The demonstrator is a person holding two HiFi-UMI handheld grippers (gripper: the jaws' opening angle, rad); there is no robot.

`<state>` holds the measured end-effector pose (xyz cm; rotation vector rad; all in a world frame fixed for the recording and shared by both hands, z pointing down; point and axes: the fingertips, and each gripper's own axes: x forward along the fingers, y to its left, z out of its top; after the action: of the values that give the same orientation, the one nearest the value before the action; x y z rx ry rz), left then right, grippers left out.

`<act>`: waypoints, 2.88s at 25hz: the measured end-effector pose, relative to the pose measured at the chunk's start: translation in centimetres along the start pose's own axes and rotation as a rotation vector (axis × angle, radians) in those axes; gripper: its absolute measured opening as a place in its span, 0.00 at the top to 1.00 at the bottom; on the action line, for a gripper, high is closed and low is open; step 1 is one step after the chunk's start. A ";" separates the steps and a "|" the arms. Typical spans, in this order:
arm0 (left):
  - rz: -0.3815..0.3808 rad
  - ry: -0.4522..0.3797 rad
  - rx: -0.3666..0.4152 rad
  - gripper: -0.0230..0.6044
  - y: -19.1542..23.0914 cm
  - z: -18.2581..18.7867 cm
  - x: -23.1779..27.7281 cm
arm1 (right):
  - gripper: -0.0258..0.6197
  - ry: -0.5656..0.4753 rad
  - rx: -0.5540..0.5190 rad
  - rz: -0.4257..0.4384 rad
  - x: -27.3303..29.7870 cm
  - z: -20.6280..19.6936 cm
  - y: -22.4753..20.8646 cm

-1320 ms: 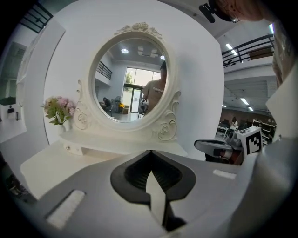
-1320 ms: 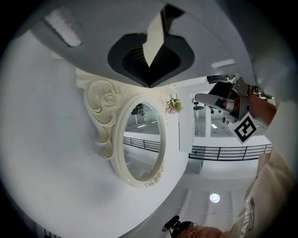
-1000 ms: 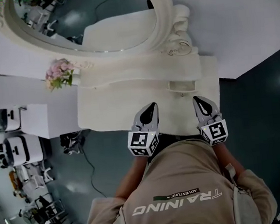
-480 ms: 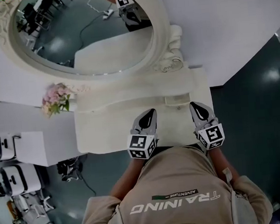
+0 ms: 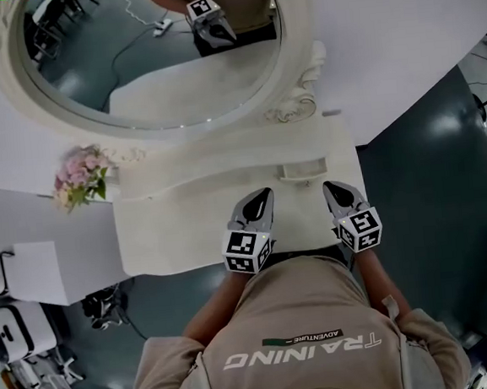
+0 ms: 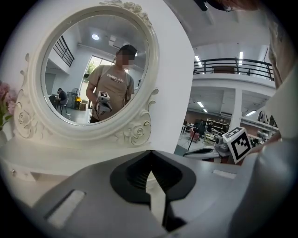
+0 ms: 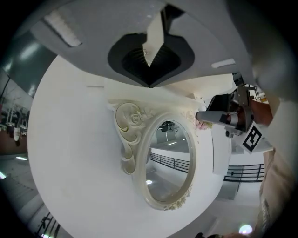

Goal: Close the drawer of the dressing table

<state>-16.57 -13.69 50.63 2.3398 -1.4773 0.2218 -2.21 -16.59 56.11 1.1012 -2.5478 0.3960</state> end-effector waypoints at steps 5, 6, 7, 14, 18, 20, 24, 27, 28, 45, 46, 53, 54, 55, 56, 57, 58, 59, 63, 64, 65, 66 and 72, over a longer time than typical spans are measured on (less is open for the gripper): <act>-0.018 0.027 -0.004 0.93 0.2 -1.4 0.4 | 0.96 0.013 0.069 -0.016 0.2 -0.6 0.6; -0.015 0.035 -0.003 0.93 0.2 -1.9 0.8 | 0.96 0.016 0.065 -0.008 0.1 -0.6 0.8; -0.009 0.046 -0.004 0.93 0.2 -2.5 1.2 | 0.96 0.018 0.060 0.002 0.0 -0.6 0.9; 0.014 0.189 -0.053 0.93 -0.7 -8.2 4.7 | 0.96 0.053 0.021 0.056 -1.0 -2.1 0.4; 0.000 0.267 -0.078 0.93 -1.6 -10.4 6.9 | 0.96 0.050 0.035 0.077 -1.0 -2.7 -0.3; -0.008 0.302 -0.085 0.93 -1.8 -11.3 8.1 | 0.96 0.050 0.037 0.088 -0.8 -3.0 -0.5; -0.005 0.387 -0.146 0.93 -1.8 -13.4 10.1 | 0.96 0.055 0.024 0.108 -0.5 -3.1 -0.7; 0.007 0.425 -0.185 0.93 -1.8 -14.5 11.2 | 0.96 0.059 0.004 0.119 -0.3 -2.9 -0.9; 0.005 0.430 -0.196 0.93 -1.9 -14.6 11.6 | 0.96 0.059 -0.001 0.124 -0.3 -2.8 -1.1; 0.001 0.479 -0.278 0.93 -2.3 -16.2 14.3 | 0.96 0.093 -0.008 0.163 1.1 -3.5 -3.6; -0.001 0.478 -0.279 0.93 -2.3 -16.2 14.3 | 0.96 0.093 -0.007 0.163 1.2 -3.4 -3.6; -0.021 0.456 -0.297 0.93 -2.2 -15.7 15.1 | 0.96 0.097 -0.009 0.159 1.5 -3.4 -3.8; -0.020 0.454 -0.299 0.93 -2.1 -15.7 15.2 | 0.96 0.098 -0.008 0.157 1.5 -3.5 -3.8; -0.019 0.451 -0.300 0.93 -2.0 -15.6 15.3 | 0.96 0.100 -0.007 0.154 1.4 -3.5 -3.8; -0.019 0.448 -0.301 0.93 -2.0 -15.5 15.5 | 0.96 0.102 -0.006 0.152 1.4 -3.6 -3.9; -0.018 0.445 -0.301 0.93 -1.9 -15.5 15.6 | 0.96 0.104 -0.005 0.149 1.3 -3.6 -4.0; -0.017 0.442 -0.299 0.93 -1.9 -15.4 15.7 | 0.96 0.107 -0.004 0.147 1.2 -3.7 -4.1; -0.016 0.440 -0.298 0.93 -1.8 -15.3 15.8 | 0.96 0.110 -0.003 0.144 1.1 -3.8 -4.1; -0.004 0.428 -0.308 0.93 -1.7 -14.9 15.8 | 0.96 0.122 0.007 0.139 0.6 -4.2 -4.1; 0.000 0.424 -0.309 0.93 -1.6 -14.8 15.8 | 0.96 0.124 0.009 0.139 0.5 -4.2 -4.1; 0.003 0.420 -0.308 0.93 -1.5 -14.7 15.9 | 0.96 0.125 0.009 0.138 0.6 -4.2 -4.2; 0.006 0.415 -0.306 0.93 -1.4 -14.6 16.0 | 0.96 0.124 0.008 0.138 0.6 -4.2 -4.2; 0.012 0.396 -0.301 0.93 -0.6 -13.9 16.7 | 0.96 0.115 0.002 0.139 0.8 -3.8 -4.2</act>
<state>-7.86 -22.13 68.64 1.9159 -1.2340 0.4087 1.14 -18.42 60.40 0.8783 -2.5292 0.4825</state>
